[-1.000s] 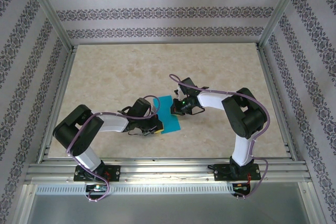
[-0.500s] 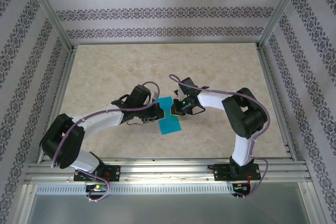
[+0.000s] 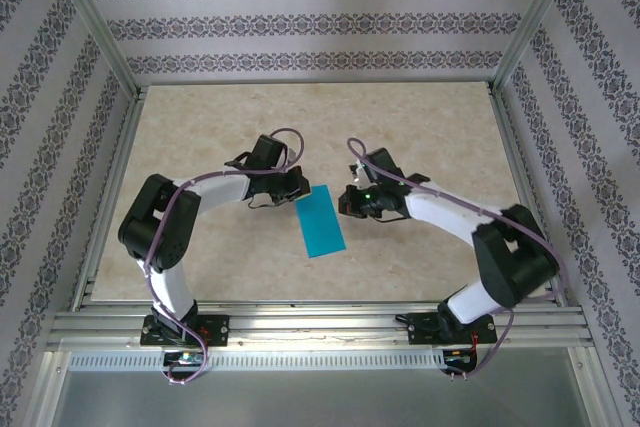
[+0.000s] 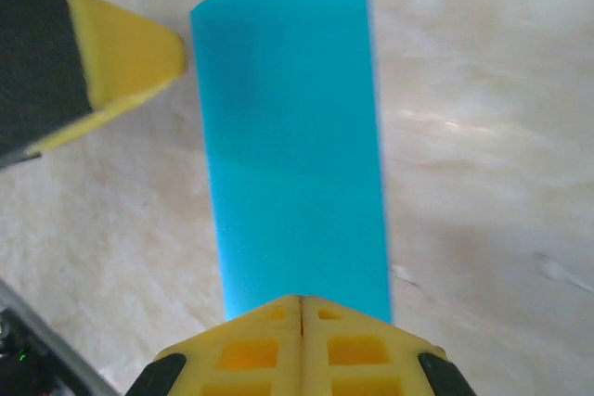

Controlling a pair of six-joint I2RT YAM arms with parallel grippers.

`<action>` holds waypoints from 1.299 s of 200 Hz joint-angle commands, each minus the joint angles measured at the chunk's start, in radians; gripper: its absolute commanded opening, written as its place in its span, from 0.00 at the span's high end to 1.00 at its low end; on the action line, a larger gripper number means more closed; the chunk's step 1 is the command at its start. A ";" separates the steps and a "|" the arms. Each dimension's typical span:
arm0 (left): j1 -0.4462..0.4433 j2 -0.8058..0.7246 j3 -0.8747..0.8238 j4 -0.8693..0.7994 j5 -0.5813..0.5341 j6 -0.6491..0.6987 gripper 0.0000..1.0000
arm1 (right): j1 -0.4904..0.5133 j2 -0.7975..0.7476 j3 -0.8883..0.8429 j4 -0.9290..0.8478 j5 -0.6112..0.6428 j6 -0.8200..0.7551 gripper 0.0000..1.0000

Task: Fold a paper plane with a square sheet of paper (pick it up from the middle)
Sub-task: First fold the square sheet of paper in half at the center of the table, then move the paper to the center of the table.

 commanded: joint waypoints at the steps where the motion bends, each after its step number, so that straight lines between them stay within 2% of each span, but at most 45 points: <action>1: 0.002 0.029 0.012 -0.033 -0.019 0.046 0.94 | -0.026 -0.078 -0.114 0.080 0.102 0.096 1.00; 18: 0.003 0.042 -0.017 -0.008 -0.029 0.041 0.94 | -0.060 -0.104 -0.167 0.112 0.028 0.150 0.99; 40: 0.004 0.068 -0.067 0.051 -0.030 0.020 0.94 | -0.074 -0.085 -0.200 0.148 -0.103 0.164 0.90; 71: 0.011 0.080 -0.111 0.087 -0.025 0.008 0.94 | -0.044 -0.049 -0.221 0.177 -0.169 0.199 0.82; 117: 0.019 0.097 -0.168 0.176 0.004 -0.010 0.94 | -0.007 0.022 -0.221 0.192 -0.220 0.232 0.71; 193: 0.030 0.112 -0.145 0.176 0.022 0.008 0.94 | 0.003 0.064 -0.210 0.180 -0.192 0.251 0.67; 237: 0.033 0.122 -0.120 0.158 0.022 0.020 0.94 | -0.015 0.057 -0.221 0.149 -0.132 0.240 0.64; 260: 0.033 0.127 -0.103 0.143 0.029 0.029 0.94 | -0.031 0.076 -0.224 0.186 -0.194 0.227 0.65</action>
